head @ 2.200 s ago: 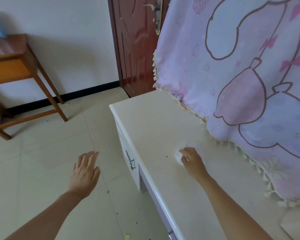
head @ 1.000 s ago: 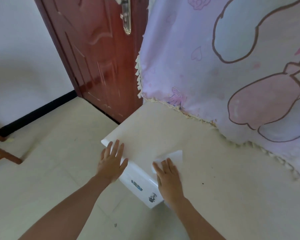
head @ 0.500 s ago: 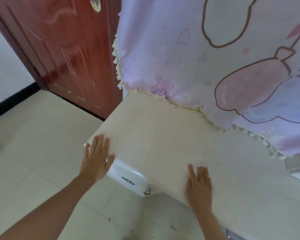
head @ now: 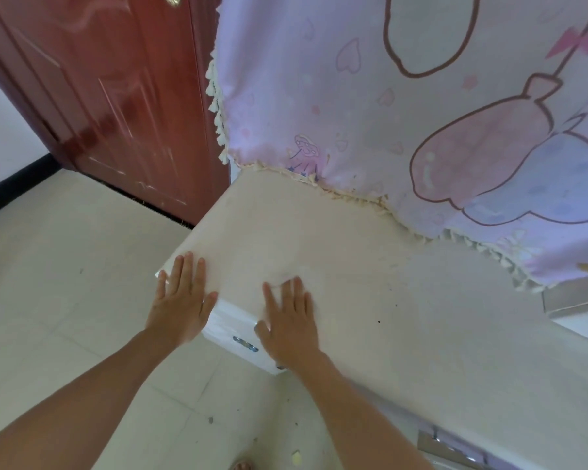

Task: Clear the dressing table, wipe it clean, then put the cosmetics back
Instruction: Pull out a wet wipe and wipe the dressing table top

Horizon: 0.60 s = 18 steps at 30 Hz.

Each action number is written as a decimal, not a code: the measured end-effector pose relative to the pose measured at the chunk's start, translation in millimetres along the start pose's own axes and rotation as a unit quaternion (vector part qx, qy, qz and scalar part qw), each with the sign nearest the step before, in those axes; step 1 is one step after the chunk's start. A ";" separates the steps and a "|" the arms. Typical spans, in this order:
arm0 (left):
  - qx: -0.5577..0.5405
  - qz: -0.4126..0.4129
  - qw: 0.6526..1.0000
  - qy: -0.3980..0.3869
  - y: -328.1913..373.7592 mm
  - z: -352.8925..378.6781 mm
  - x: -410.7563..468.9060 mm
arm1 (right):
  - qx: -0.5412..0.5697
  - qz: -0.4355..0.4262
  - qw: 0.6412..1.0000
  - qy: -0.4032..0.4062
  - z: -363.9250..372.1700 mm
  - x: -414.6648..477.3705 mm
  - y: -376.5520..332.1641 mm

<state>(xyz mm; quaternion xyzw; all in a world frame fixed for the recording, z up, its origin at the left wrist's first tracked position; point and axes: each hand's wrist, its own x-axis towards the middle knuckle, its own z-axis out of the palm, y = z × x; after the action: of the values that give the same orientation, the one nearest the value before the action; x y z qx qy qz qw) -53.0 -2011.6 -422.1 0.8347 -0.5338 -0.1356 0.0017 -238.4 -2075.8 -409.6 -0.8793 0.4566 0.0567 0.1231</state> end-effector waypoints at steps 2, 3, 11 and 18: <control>0.001 0.005 1.000 0.008 2.1 1.0 -1.9 | -0.002 -0.038 0.999 -0.012 8.2 -11.8 -12.6; 0.003 0.007 1.000 0.008 2.3 1.8 -1.9 | -0.011 -0.049 0.999 -0.008 9.7 -20.2 -10.2; 0.012 -0.001 0.999 0.031 3.7 1.8 -2.8 | -0.025 0.049 0.997 0.048 21.7 -90.4 86.1; -0.014 0.017 0.999 0.029 -7.0 15.5 5.2 | 0.021 0.193 0.979 -0.060 -26.3 -31.0 128.6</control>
<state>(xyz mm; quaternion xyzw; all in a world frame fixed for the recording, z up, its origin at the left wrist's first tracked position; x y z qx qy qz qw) -48.2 -2011.0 -439.2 0.8292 -0.5454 -0.1182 0.0311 -361.6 -2129.5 -398.9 -0.7671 0.6101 0.1228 0.1557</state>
